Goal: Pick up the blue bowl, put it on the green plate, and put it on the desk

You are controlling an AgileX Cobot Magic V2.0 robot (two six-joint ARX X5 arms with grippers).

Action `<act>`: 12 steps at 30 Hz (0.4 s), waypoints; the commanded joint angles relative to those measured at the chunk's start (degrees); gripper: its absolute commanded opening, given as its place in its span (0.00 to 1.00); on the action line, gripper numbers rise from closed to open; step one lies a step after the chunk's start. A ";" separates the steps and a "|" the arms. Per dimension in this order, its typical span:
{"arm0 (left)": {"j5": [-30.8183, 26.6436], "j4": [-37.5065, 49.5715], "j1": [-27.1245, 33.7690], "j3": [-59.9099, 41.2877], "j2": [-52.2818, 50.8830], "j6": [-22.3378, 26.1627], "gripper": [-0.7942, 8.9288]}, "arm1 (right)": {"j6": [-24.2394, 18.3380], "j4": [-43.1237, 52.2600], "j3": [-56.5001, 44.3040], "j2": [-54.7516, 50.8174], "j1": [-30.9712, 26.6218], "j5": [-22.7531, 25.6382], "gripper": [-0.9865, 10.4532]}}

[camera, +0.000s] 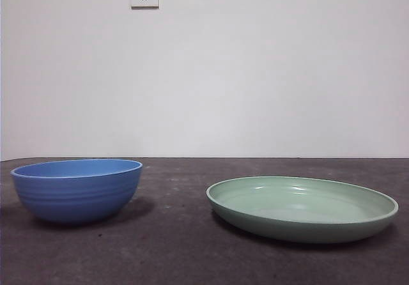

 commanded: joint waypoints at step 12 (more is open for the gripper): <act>18.84 -11.52 -2.43 10.03 15.23 0.35 0.10 | -10.45 -19.93 15.96 17.07 0.02 -16.22 0.10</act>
